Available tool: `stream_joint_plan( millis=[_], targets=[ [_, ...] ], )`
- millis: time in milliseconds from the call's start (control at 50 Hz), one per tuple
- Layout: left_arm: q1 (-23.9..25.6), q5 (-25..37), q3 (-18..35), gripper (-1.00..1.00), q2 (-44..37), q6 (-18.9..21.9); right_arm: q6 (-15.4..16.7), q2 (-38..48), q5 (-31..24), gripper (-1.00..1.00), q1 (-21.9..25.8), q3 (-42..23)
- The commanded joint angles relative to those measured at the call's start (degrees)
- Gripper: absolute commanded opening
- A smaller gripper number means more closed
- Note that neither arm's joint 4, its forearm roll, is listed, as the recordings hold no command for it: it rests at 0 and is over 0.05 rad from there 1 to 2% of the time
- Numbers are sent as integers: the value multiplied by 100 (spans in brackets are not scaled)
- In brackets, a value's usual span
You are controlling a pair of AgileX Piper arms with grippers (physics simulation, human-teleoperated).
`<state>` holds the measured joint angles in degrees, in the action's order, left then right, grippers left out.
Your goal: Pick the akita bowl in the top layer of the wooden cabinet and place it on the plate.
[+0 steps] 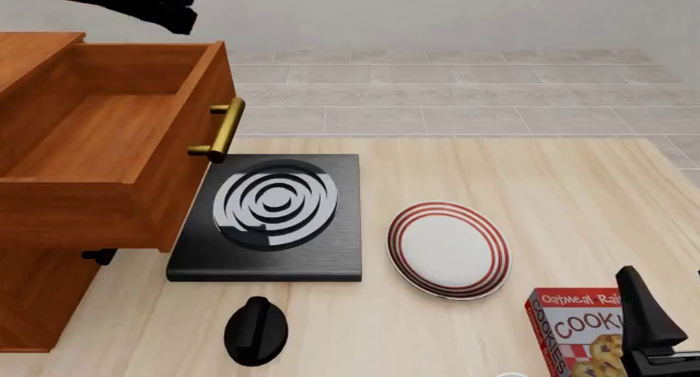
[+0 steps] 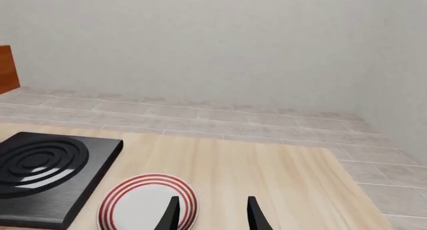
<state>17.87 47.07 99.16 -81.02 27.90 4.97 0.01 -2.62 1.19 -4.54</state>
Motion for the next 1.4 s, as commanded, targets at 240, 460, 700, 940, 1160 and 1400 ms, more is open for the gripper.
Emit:
stream_joint_plan(
  millis=[240,460,700,940,1160,1400],
  targets=[
    [785,-332,-39,-100,-144,379,-26,0,2,100,1,-21],
    [1171,-555,-249,-100,-175,468,-30,0,3,100,-43,-26],
    [1461,-651,-316,-100,-217,521,67,0,15,100,-18,-7],
    [1793,-856,-412,-100,-339,543,54,0,17,100,-27,-9],
    [2065,-1011,-483,-100,-458,535,42,0,22,100,-25,-9],
    [2396,-1284,-773,-100,-518,530,36,0,26,100,-35,-9]
  ],
)
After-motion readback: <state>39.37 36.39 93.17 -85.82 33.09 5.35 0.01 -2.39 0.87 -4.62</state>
